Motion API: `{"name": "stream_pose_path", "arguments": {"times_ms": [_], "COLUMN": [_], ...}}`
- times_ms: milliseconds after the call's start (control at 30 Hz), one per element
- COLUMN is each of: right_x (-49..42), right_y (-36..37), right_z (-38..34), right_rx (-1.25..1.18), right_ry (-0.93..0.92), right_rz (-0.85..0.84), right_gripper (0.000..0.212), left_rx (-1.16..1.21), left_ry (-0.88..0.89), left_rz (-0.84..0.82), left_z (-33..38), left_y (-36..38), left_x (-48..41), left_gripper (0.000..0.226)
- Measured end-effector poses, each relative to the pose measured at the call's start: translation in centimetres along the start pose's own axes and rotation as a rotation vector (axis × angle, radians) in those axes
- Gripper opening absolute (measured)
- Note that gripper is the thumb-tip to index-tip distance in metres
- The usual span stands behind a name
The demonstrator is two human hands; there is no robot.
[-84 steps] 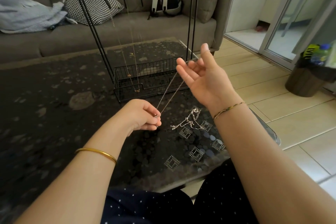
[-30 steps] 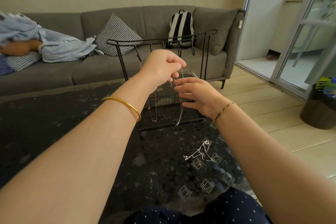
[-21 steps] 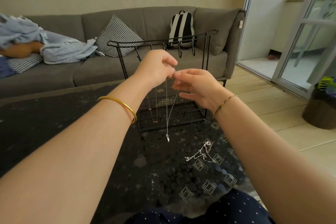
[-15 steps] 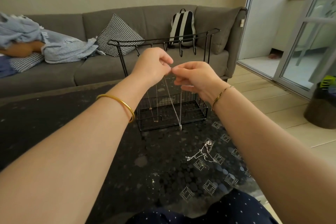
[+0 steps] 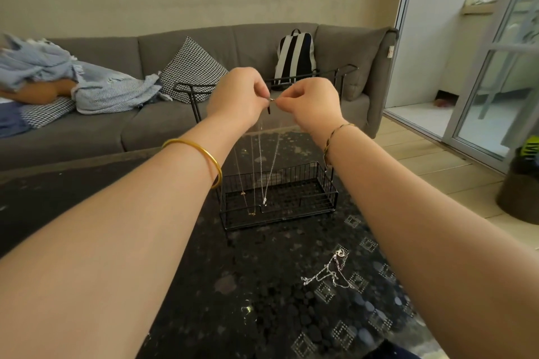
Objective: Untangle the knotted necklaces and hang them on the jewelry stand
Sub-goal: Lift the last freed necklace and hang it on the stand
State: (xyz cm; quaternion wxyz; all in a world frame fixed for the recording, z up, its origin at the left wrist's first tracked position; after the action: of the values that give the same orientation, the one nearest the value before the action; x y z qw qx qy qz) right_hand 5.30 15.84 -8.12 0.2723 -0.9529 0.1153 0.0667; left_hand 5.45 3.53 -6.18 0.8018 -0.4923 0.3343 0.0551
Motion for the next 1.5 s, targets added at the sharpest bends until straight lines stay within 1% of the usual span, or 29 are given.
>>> {"name": "stream_pose_path", "arguments": {"times_ms": [33,133,367,433,533,600,667,800,967,1200,1367,1500], "right_x": [-0.3,-1.1,-1.7,-1.5,-1.3,-1.1,-0.8,-0.3,0.1,0.2,0.1,0.4], "right_y": [0.2,0.8,1.3,1.6,2.0,2.1,2.2,2.4,2.6,2.7,2.7,2.3], "right_z": [-0.3,-0.8,-1.5,-1.5,-1.3,-1.3,-1.2,-1.0,-0.5,0.0,0.1,0.5], "right_rx": [0.047,0.219,0.593,0.69,0.77,0.805,0.838,0.884,0.887,0.906,0.916,0.895], "right_ry": [-0.02,-0.066,-0.184,-0.224,-0.262,-0.281,-0.295,-0.316,-0.335,-0.304,-0.311,-0.328], "right_rz": [0.021,0.107,0.362,0.391,0.407,0.415,0.416,0.409,0.411,0.43,0.406,0.412], "right_gripper": [0.01,0.018,0.019,0.017,0.014,0.012,0.01,0.009,0.013,0.011,0.011,0.009], "left_rx": [-0.022,-0.089,-0.224,-0.295,-0.47,-0.543,-0.559,-0.537,-0.536,-0.516,-0.52,-0.456], "left_ry": [-0.004,0.005,0.075,0.118,0.176,0.173,0.149,0.116,0.114,0.107,0.113,0.137], "left_rz": [0.011,0.028,0.018,0.026,0.033,0.028,0.02,0.013,0.011,0.016,0.013,0.076], "left_z": [-0.1,-0.3,-0.9,-0.9,-0.6,-0.6,-0.8,-1.1,-1.2,-1.2,-1.3,-1.3], "left_y": [-0.1,-0.3,0.6,0.9,1.5,2.0,2.4,2.9,3.0,3.2,3.3,2.8], "left_x": [-0.2,-0.8,-1.8,-1.7,-1.5,-1.2,-0.8,-0.1,0.0,0.2,0.4,0.8], "left_gripper": [0.007,0.009,0.012,0.013,0.015,0.014,0.013,0.013,0.013,0.014,0.015,0.019]}}
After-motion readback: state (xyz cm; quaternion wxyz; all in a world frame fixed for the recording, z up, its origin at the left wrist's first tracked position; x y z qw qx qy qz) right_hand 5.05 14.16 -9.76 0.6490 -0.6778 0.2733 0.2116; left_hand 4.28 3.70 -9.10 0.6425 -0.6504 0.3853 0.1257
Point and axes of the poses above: each hand's wrist, its own x-axis away from the middle knuckle, its own y-axis out of the palm, z = x × y, the point moved 3 cm from there along -x, towards the middle knuckle, and after that the axes turned 13 degrees about y, right-handed, at the moved point
